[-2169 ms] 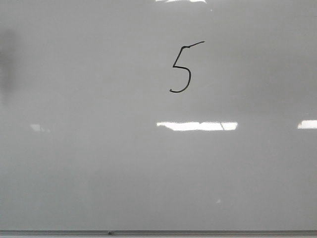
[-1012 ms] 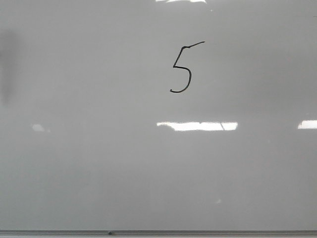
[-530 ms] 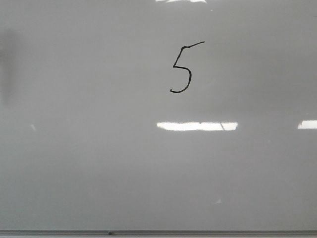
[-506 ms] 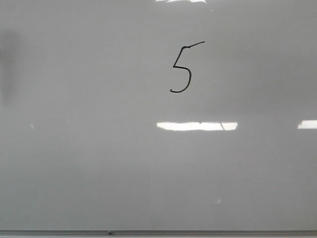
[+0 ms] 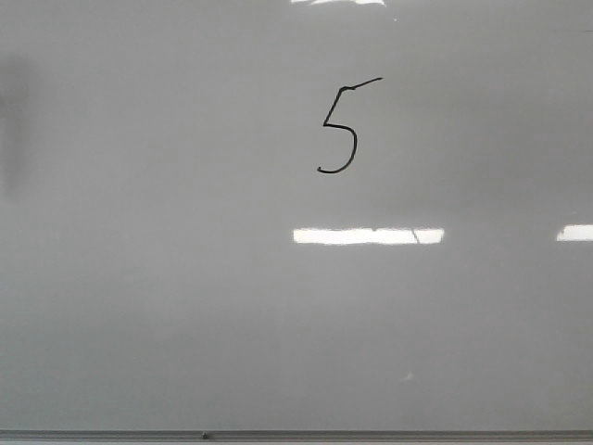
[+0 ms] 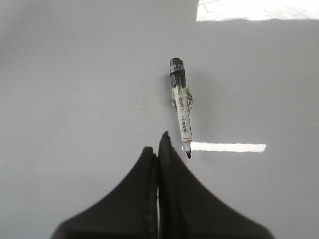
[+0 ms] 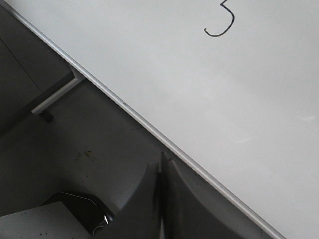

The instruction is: Write number 5 on whiteboard

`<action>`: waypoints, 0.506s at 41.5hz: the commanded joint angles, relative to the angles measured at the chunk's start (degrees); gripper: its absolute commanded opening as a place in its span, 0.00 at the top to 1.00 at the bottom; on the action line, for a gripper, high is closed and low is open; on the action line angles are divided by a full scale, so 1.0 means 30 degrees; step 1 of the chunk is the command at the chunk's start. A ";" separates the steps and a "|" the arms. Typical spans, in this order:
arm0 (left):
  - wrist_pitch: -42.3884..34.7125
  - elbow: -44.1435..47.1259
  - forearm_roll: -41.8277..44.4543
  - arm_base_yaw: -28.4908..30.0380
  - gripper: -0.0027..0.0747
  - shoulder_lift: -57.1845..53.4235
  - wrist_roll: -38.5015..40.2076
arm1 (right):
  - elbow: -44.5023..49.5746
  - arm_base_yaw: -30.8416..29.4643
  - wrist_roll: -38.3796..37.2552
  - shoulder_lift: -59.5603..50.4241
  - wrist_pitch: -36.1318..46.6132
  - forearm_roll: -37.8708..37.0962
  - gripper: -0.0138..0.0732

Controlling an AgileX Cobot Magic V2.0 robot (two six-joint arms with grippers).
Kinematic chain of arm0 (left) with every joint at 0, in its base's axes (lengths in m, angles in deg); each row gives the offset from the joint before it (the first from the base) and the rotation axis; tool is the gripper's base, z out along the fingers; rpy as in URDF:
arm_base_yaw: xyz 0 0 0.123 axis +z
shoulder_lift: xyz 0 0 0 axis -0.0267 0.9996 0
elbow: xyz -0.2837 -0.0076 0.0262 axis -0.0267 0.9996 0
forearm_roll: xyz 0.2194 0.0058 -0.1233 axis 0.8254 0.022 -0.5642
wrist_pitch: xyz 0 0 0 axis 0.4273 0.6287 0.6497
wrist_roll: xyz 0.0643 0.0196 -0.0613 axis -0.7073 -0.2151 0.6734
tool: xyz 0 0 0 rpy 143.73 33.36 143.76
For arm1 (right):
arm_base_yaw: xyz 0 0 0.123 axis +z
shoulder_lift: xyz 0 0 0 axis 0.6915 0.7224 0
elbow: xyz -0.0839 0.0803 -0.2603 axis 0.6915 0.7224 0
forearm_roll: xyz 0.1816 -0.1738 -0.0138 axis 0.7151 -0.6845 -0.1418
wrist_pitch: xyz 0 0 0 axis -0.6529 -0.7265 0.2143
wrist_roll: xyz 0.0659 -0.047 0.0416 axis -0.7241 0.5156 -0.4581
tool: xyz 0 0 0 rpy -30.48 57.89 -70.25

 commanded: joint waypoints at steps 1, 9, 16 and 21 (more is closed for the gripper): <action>-0.1715 0.0109 -0.0108 0.0005 0.99 -0.0286 0.0024 | -0.0486 -0.0110 0.0007 0.0025 0.1289 0.0005 0.92; -0.1715 0.0109 0.0515 0.0005 0.99 -0.0286 0.0024 | -0.0486 -0.0110 0.0007 0.0025 0.1289 0.0005 0.92; -0.1750 0.0109 0.0742 -0.0310 0.99 -0.0286 0.0024 | -0.0486 -0.0110 0.0007 0.0025 0.1289 0.0005 0.92; -0.1781 0.0109 0.0788 -0.0645 0.99 -0.0286 -0.0048 | -0.0486 -0.0110 0.0007 0.0025 0.1289 0.0005 0.92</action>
